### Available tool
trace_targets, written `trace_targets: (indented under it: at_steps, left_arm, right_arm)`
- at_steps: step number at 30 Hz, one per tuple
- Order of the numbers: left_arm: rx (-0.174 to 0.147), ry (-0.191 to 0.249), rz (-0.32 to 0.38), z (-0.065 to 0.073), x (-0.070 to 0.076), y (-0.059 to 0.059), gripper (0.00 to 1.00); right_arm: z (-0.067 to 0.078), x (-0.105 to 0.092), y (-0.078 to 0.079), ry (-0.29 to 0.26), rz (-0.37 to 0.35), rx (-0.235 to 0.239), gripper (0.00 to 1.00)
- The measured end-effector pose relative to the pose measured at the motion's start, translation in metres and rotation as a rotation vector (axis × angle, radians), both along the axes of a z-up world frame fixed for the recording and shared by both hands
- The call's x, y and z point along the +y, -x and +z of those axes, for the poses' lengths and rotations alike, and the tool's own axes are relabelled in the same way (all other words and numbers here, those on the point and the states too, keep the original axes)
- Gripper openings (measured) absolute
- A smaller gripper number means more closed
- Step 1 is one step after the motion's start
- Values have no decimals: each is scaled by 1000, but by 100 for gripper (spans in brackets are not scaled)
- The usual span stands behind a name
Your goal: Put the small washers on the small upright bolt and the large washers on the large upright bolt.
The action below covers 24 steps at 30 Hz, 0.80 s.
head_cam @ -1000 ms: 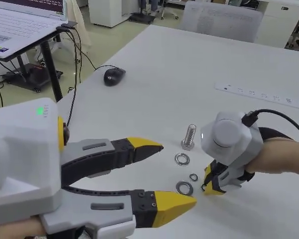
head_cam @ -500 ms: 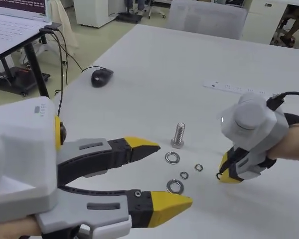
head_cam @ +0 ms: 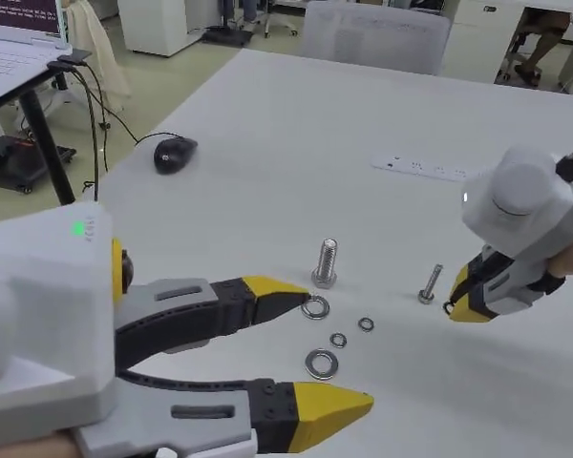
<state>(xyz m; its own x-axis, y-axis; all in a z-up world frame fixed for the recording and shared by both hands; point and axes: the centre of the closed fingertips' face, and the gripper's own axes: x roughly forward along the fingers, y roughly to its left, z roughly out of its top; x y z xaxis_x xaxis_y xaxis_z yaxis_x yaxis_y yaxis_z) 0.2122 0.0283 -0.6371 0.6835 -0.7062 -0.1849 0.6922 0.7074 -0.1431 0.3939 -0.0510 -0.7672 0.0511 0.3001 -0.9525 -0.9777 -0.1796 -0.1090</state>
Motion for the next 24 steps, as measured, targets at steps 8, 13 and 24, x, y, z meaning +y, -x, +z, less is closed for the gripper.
trace_targets:
  at_steps: [8,13,24]
  left_arm:
    - [13,-2,8,-4,5,-1,50]
    - [19,3,15,-6,6,-2,50]
    - [27,3,14,-11,7,-6,50]
  right_arm:
    - [9,6,-17,-11,-9,-29,12]
    - [15,9,-28,-15,-7,-53,12]
    - [16,20,-46,-11,5,-73,12]
